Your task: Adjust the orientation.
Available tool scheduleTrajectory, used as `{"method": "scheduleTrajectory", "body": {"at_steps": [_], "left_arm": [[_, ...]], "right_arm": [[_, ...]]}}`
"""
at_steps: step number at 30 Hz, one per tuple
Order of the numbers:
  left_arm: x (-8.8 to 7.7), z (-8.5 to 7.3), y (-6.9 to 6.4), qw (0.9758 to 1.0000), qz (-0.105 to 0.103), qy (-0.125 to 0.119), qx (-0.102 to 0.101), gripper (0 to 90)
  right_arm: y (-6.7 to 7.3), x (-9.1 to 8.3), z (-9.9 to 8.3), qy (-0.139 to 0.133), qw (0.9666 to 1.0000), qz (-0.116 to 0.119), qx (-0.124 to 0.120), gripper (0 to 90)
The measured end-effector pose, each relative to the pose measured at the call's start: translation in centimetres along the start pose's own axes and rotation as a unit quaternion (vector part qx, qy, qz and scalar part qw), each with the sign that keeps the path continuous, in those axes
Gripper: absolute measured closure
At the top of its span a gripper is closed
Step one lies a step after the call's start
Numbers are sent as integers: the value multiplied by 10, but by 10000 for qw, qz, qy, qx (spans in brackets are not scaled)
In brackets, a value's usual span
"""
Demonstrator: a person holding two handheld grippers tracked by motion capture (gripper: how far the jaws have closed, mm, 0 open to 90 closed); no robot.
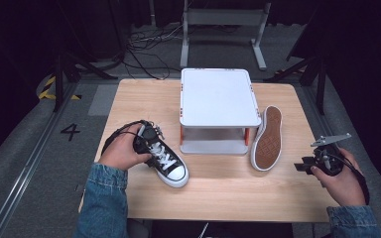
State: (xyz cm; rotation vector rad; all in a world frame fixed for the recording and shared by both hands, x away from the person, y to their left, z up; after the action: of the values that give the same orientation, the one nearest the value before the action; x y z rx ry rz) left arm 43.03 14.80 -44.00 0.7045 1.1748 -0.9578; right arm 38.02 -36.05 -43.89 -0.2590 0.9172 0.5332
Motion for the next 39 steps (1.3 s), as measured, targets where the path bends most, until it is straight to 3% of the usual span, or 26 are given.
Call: {"method": "scheduleTrajectory", "body": {"at_steps": [2, 3, 4, 5, 6, 7, 8, 11, 12, 13, 14, 16, 17, 18, 19, 20, 21, 22, 23, 25, 27, 29, 32, 33, 35, 39], "left_arm": [[2, -2, -7, 9995, 64, 238, 178, 223], [4, -3, -8, 9985, 255, 409, 275, 304], [5, -4, -10, 9962, 361, 667, 420, 481], [5, -4, -10, 9962, 361, 667, 420, 626], [5, -7, -9, 9934, 479, 963, 396, 626], [3, -8, -10, 9946, 307, 960, 254, 796], [1, -10, -11, 9958, 249, 850, 211, 829], [-7, -16, -15, 9987, -106, 378, -319, 848], [-15, -19, -14, 9977, -72, 196, -646, 848], [-15, -19, -14, 9977, -72, 196, -646, 847], [-24, -22, -12, 9961, 12, 74, -884, 847], [-38, -27, -11, 9904, 130, -237, -1356, 846], [-44, -29, -10, 9857, 223, -352, -1631, 845], [-49, -31, -9, 9788, 398, -442, -1959, 845], [-52, -33, -5, 9693, 598, -489, -2336, 845], [-50, -33, -3, 9633, 730, -486, -2536, 843], [-50, -33, -3, 9633, 730, -486, -2536, 842], [-44, -32, 0, 9554, 773, -474, -2811, 842], [-38, -30, 1, 9542, 827, -398, -2846, 837], [-26, -21, 0, 9563, 729, -315, -2815, 817], [-20, -10, -7, 9645, 443, -266, -2592, 796], [-21, -1, -16, 9700, 382, -152, -2395, 735], [-21, 8, -22, 9720, 249, -238, -2323, 684], [-19, 15, -27, 9745, -12, -433, -2201, 680], [-18, 21, -31, 9762, -309, -538, -2077, 643], [-14, 19, -32, 9779, -338, -338, -2034, 597]], "right_arm": [[2, 2, 2, 3, 10000, 33, -41, 563], [3, 3, 2, 16, 10000, 44, -82, 563], [4, 4, 3, 19, 9999, 66, -97, 561], [4, 4, 3, 19, 9999, 66, -97, 561], [5, 5, 3, 19, 9999, 86, -130, 556], [6, 6, 4, 44, 9998, 93, -177, 554], [7, 8, 4, 40, 9996, 115, -243, 554], [7, 8, 8, 16, 9996, 128, -270, 554], [7, 9, 11, -31, 9995, 137, -290, 554], [7, 9, 11, -31, 9995, 137, -290, 554], [7, 9, 13, -45, 9994, 148, -309, 554], [10, 13, 16, -43, 9992, 179, -346, 554], [11, 14, 18, -28, 9990, 195, -391, 554], [13, 15, 19, -26, 9989, 206, -415, 554], [14, 17, 21, -15, 9988, 214, -452, 554], [16, 17, 23, -15, 9985, 222, -492, 553], [16, 17, 23, -15, 9985, 222, -492, 553], [16, 18, 24, -22, 9984, 215, -514, 554], [17, 18, 25, -41, 9984, 227, -515, 553], [18, 18, 25, -42, 9984, 227, -519, 553], [18, 17, 25, -55, 9984, 212, -531, 552], [17, 16, 25, -75, 9984, 186, -535, 548], [16, 15, 23, -83, 9985, 169, -520, 543], [16, 15, 22, -86, 9985, 170, -509, 542], [17, 15, 22, -87, 9985, 158, -522, 540], [17, 14, 22, -99, 9984, 168, -528, 537]]}}
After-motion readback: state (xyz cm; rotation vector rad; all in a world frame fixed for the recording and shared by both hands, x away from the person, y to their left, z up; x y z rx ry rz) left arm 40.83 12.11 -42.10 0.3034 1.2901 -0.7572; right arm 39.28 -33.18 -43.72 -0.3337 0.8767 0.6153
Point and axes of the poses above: each handheld gripper's, and its own axes: x roughly forward along the jaws, z roughly out of its top, y roughly to its left, the point moved 5 cm from there along x, roughly forward along the jaws, and after that the axes turned 5 degrees about -y, right-handed, at the moved point
